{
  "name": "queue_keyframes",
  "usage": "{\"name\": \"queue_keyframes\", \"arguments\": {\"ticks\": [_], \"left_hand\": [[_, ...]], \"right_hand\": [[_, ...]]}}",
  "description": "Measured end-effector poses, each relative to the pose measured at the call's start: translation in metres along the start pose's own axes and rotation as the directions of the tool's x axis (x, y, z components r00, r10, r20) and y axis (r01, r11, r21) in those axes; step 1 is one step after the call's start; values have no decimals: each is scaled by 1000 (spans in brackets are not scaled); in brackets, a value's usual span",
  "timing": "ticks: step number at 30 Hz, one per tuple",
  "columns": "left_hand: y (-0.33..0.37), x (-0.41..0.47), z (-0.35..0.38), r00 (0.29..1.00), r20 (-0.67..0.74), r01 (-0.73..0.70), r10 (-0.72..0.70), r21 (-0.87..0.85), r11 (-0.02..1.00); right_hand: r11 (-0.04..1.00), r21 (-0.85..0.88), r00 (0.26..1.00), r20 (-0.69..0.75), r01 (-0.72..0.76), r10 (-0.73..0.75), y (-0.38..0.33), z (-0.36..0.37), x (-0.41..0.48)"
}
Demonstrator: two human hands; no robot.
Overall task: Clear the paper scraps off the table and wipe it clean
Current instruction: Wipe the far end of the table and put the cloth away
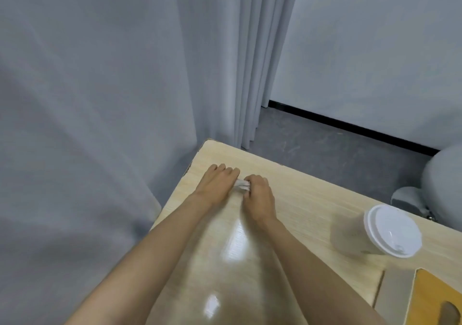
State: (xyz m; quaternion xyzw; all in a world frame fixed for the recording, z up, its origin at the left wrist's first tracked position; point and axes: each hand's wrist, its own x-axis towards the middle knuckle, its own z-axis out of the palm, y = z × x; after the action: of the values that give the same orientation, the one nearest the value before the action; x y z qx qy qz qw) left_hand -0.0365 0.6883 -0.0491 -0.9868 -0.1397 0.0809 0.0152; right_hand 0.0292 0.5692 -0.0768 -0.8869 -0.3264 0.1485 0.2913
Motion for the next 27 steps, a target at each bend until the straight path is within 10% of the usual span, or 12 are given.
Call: {"name": "queue_keyframes", "arguments": {"ticks": [11,27], "left_hand": [[-95,88,44,921,-387,-25,45,57,998],[-87,12,77,964,-262,-25,31,29,999]], "right_hand": [[946,-192,959,-63,260,-276,-22,50,138],[843,-422,933,276,332,-229,-35,75,60]]}}
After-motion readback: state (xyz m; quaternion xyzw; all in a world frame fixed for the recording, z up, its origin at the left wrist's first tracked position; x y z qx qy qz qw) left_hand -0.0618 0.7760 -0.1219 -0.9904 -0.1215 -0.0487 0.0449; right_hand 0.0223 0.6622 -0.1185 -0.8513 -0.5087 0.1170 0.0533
